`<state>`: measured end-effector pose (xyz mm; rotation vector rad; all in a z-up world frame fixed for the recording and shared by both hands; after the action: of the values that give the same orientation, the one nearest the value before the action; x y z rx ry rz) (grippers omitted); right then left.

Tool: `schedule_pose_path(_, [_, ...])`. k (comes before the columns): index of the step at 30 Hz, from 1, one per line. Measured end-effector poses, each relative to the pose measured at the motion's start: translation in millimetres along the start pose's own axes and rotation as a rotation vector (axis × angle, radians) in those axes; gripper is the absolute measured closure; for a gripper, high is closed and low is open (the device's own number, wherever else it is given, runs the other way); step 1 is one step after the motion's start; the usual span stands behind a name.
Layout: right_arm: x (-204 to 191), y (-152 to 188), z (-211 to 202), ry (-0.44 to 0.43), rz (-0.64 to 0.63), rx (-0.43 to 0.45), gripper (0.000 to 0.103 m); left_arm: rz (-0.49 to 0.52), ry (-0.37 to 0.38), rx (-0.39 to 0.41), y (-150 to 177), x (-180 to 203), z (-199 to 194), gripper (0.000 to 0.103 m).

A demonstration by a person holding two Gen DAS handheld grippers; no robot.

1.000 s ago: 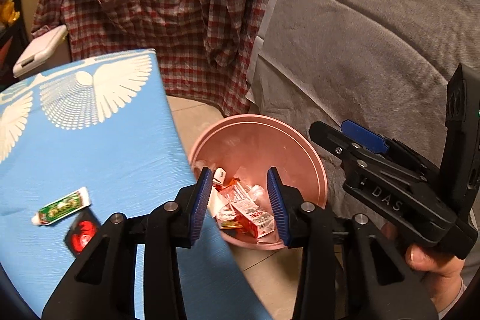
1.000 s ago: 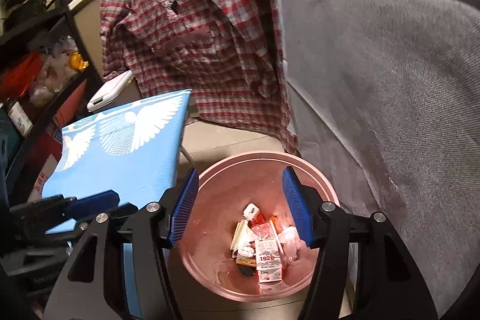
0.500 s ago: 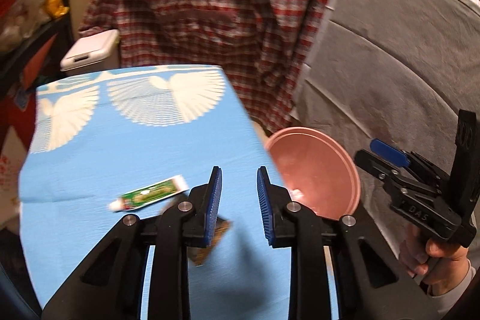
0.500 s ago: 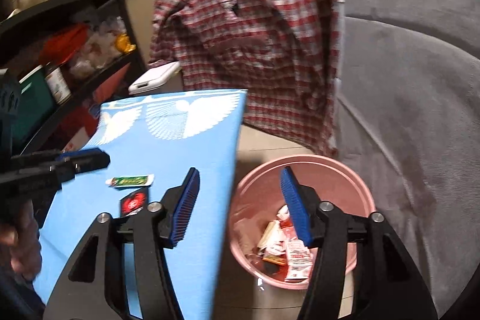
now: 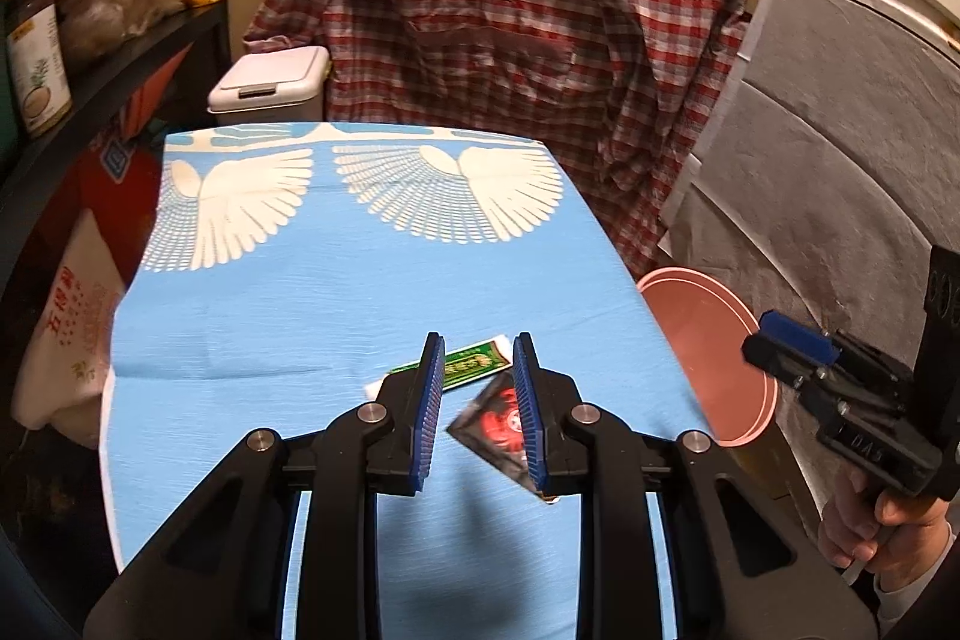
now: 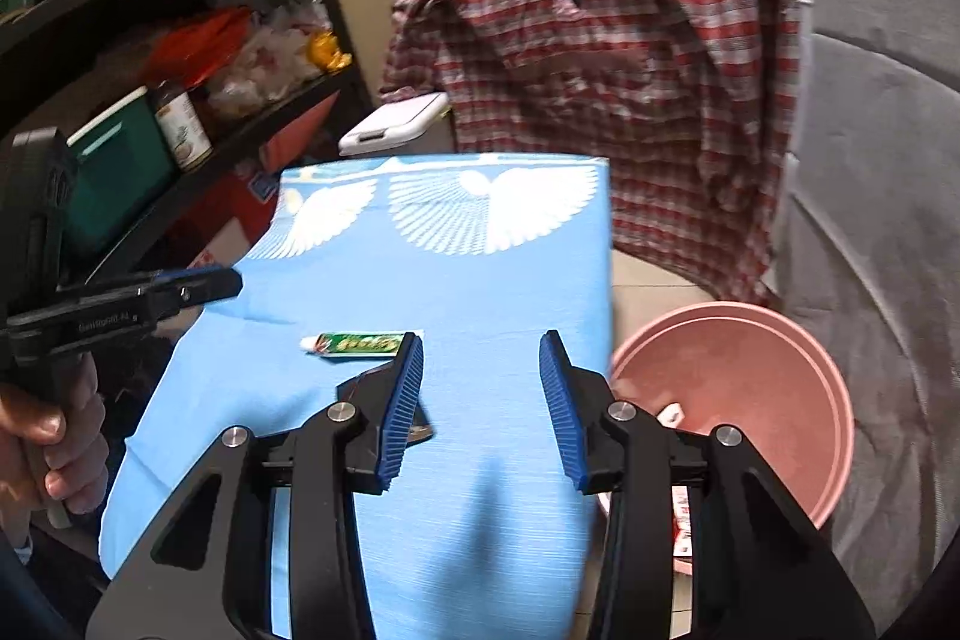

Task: Collect trash
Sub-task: 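Move the left tool to the toothpaste tube while the right tool approaches the black snack packet, then grasp the green toothpaste tube with the left tool while the right tool grasps the black packet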

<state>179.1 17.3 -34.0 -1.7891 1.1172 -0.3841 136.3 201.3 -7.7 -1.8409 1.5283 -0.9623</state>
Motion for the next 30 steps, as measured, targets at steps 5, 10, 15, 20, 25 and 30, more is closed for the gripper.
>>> schedule_pose_path(5, [-12, 12, 18, -0.034, 0.001, -0.052, 0.061, -0.004, -0.012, -0.006, 2, -17, 3, 0.080])
schedule_pose_path(10, [-19, 19, 36, -0.069, 0.023, -0.099, 0.060, -0.003, -0.027, -0.027, 7, -34, 14, 0.080])
schedule_pose_path(15, [-26, 30, 57, -0.101, 0.025, -0.156, 0.053, 0.007, -0.026, -0.066, 16, -45, 29, 0.080])
schedule_pose_path(20, [-29, 43, 79, -0.105, 0.014, -0.214, 0.049, 0.027, -0.001, -0.111, 25, -50, 47, 0.080])
schedule_pose_path(25, [-28, 52, 97, -0.108, -0.001, -0.257, 0.049, 0.071, 0.018, -0.146, 35, -47, 63, 0.080])
schedule_pose_path(30, [-33, 61, 108, -0.111, -0.052, -0.290, 0.047, 0.097, 0.011, -0.173, 43, -46, 81, 0.059])
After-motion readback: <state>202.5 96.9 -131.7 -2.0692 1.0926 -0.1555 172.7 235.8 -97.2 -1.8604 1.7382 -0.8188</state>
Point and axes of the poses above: each gripper's, at about its wrist camera, not at the fingertips, and z roughly the way its jaws point, x to its right, y to its underside, the point moved 5 cm from there along z, roughly the way its jaws point, and after that the axes turned 10 degrees about x, right-handed, at the moved point
